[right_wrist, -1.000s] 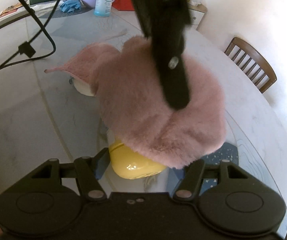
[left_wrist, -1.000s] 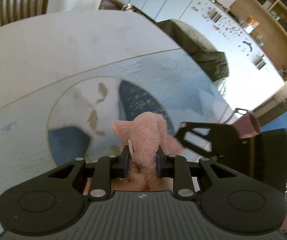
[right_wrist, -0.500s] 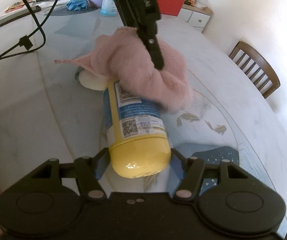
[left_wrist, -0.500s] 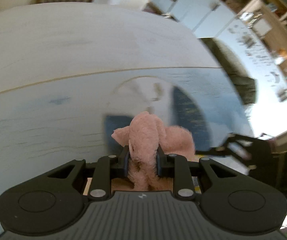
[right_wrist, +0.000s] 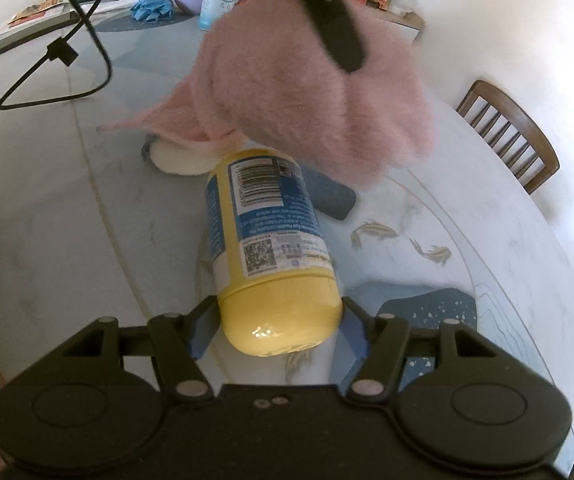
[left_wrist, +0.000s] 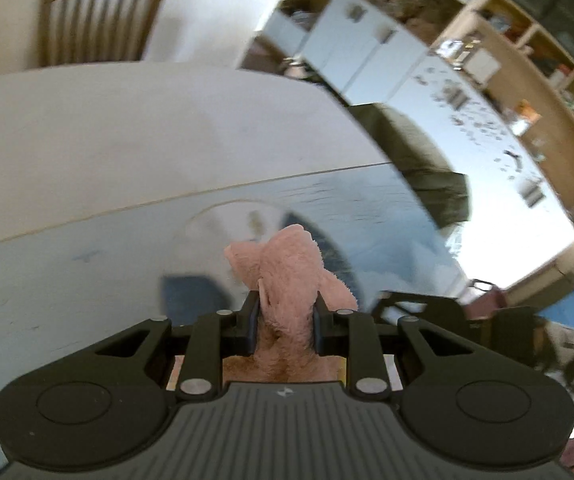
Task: Clean container
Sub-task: 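Rub the towel over the bottle's base end with the left tool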
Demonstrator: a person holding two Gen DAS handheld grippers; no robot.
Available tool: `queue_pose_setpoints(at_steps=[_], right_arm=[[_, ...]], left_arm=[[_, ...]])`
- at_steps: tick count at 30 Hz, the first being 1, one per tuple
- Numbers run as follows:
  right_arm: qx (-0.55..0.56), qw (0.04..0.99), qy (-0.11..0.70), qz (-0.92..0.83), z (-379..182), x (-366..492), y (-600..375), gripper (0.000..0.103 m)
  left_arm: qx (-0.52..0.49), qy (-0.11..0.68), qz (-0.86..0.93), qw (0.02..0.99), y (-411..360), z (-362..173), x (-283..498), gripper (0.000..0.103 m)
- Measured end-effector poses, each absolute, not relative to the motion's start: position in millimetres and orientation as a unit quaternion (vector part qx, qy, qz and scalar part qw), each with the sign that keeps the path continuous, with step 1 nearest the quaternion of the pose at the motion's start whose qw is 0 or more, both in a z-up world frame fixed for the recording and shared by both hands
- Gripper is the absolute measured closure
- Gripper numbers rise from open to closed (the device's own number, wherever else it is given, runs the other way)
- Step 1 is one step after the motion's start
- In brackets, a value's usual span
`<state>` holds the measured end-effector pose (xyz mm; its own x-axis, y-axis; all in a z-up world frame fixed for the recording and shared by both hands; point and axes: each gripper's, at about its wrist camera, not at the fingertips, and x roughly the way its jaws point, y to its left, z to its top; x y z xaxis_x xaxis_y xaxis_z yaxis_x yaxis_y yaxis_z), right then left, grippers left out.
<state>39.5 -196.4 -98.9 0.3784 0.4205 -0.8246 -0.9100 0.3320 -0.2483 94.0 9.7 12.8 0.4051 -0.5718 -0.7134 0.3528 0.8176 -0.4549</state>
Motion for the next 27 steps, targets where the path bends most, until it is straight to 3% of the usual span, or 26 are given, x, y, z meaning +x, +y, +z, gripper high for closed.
queue_pose_setpoints(at_steps=[5,12,27], right_arm=[[-0.363,0.746,0.336,0.445,-98,40,-197,0.040],[-0.362,0.747,0.339,0.443,-98,40,-196,0.040],[-0.358,0.750,0.337,0.443,-98,43,-196,0.040]], left_arm=[[-0.107,0.471,-0.317,0.816,-22,16,87,0.079],[-0.063,0.508,-0.317,0.798,-52,-22,80,0.079],[-0.082,0.507,-0.247,0.822,-2,-30,89,0.079]])
